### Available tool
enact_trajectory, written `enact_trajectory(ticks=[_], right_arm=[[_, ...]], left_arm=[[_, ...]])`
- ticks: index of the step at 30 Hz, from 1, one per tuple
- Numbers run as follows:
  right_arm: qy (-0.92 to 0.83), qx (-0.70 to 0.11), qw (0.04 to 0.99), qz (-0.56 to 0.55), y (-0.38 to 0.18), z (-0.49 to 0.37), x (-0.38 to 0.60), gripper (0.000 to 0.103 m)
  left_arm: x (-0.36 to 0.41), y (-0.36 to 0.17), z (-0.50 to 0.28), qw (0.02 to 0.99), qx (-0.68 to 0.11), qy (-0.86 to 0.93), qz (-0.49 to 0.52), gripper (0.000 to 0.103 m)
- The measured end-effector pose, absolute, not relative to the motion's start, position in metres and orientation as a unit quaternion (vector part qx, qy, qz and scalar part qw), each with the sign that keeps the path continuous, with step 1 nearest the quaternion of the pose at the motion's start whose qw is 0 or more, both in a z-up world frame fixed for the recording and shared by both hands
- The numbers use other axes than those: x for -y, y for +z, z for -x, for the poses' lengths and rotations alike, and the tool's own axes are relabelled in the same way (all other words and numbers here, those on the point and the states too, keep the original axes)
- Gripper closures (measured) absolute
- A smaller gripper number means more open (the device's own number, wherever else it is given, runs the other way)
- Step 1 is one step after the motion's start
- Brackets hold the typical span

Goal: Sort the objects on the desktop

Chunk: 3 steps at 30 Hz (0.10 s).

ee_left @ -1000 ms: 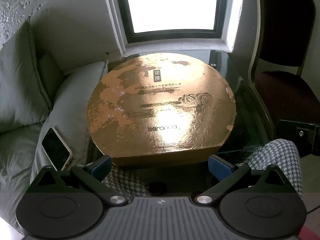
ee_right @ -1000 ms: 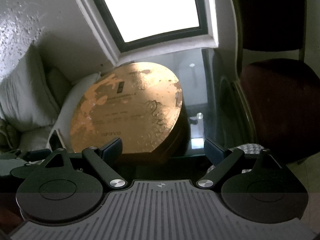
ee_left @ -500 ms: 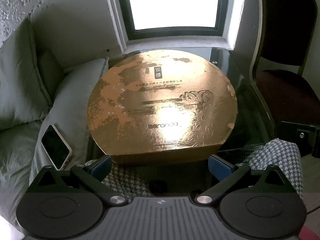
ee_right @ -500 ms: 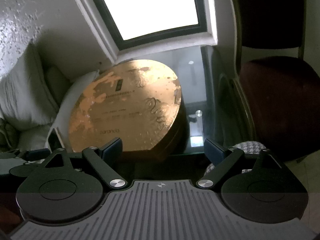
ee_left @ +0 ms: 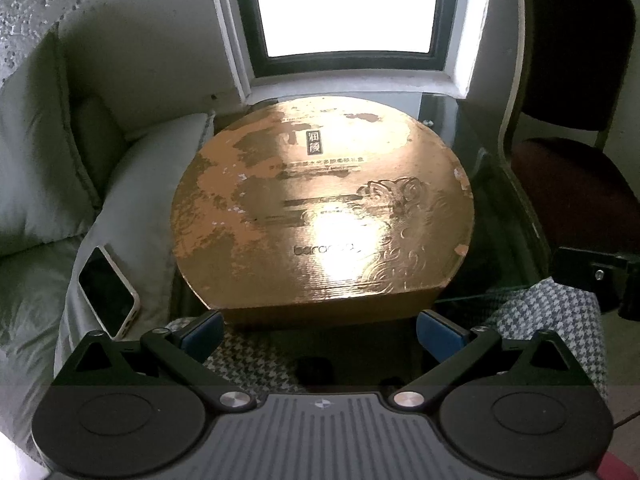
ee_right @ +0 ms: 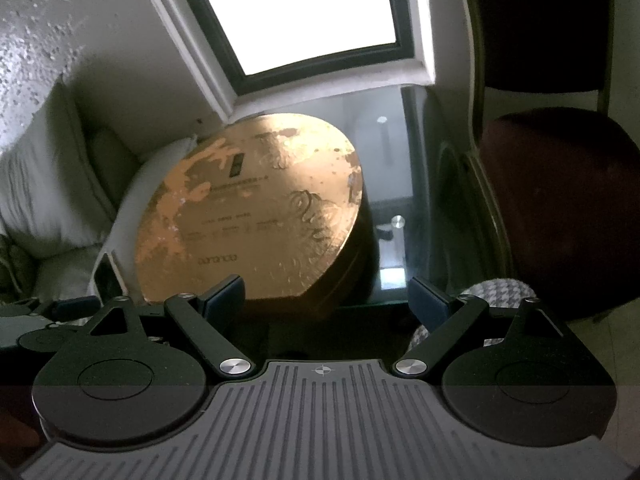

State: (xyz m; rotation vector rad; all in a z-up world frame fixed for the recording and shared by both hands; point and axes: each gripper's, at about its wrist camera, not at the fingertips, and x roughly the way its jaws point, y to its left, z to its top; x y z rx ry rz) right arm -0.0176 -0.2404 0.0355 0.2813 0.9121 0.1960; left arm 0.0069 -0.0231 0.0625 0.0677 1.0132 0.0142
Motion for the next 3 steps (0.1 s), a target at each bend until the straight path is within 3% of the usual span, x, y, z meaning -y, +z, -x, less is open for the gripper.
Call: enact_trajectory(ticks=[3], right_arm=[[0.094, -0.439, 0.883, -0.136, 0.0349, 0.0178, 0.2404, 0.011]], left_arm=[[0.0238, 0.0626, -0.0061, 0.875, -0.484, 0.006, -0.033, 0.001]])
